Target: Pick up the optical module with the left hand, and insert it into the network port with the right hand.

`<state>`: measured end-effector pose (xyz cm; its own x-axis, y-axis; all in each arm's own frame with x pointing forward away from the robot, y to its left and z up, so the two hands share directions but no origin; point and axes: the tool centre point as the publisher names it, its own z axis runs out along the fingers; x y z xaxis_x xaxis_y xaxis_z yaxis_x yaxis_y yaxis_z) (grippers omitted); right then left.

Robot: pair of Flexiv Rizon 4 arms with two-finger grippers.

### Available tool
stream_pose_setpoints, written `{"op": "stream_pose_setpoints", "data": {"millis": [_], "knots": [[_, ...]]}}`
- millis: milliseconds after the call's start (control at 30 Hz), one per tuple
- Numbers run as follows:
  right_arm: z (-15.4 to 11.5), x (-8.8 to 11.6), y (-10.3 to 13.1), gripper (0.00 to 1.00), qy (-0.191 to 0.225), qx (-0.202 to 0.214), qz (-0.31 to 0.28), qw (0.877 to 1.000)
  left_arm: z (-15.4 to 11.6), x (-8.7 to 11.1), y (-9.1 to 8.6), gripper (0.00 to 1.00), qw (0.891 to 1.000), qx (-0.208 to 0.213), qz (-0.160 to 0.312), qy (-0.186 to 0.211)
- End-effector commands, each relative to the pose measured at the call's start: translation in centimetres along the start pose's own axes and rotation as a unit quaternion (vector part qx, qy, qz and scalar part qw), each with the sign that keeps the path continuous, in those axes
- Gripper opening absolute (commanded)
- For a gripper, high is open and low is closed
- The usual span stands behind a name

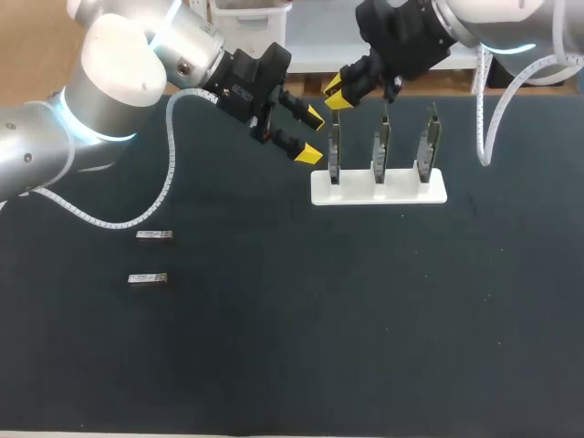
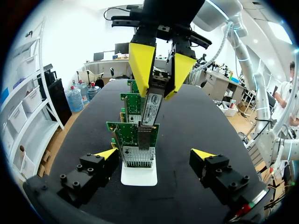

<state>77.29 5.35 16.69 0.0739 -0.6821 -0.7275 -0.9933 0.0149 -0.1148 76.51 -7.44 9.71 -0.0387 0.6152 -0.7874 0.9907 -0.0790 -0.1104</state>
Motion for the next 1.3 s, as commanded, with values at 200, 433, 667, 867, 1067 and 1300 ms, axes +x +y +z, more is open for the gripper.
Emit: {"op": "stream_pose_setpoints", "data": {"millis": [200, 433, 667, 867, 1067, 1300], "knots": [[-0.31, -0.14, -0.08, 0.00, -0.003, 0.004, -0.002, 1.000, 0.04, -0.03, 0.19, 1.00, 1.000, 0.002, 0.000, 0.001], [-0.52, -0.13, -0.22, 0.00, -0.005, 0.007, -0.002, 1.000, 0.04, -0.03, 0.19, 1.00, 1.000, 0.002, 0.000, 0.001], [-0.30, 0.12, -0.22, 0.00, -0.004, 0.001, 0.000, 1.000, 0.04, -0.03, 0.19, 1.00, 1.000, 0.002, 0.000, 0.001], [-0.12, 0.30, -0.15, 0.00, -0.004, -0.002, 0.002, 1.000, 0.04, -0.03, 0.19, 1.00, 1.000, 0.002, 0.000, 0.001], [-0.13, 0.28, -0.18, 0.00, -0.004, -0.002, 0.003, 1.000, 0.04, -0.03, 0.19, 1.00, 1.000, 0.002, 0.000, 0.001], [-0.46, -0.12, -0.42, 0.00, -0.014, 0.000, 0.003, 1.000, 0.04, -0.03, 0.19, 1.00, 1.000, 0.002, 0.000, 0.001]]}}
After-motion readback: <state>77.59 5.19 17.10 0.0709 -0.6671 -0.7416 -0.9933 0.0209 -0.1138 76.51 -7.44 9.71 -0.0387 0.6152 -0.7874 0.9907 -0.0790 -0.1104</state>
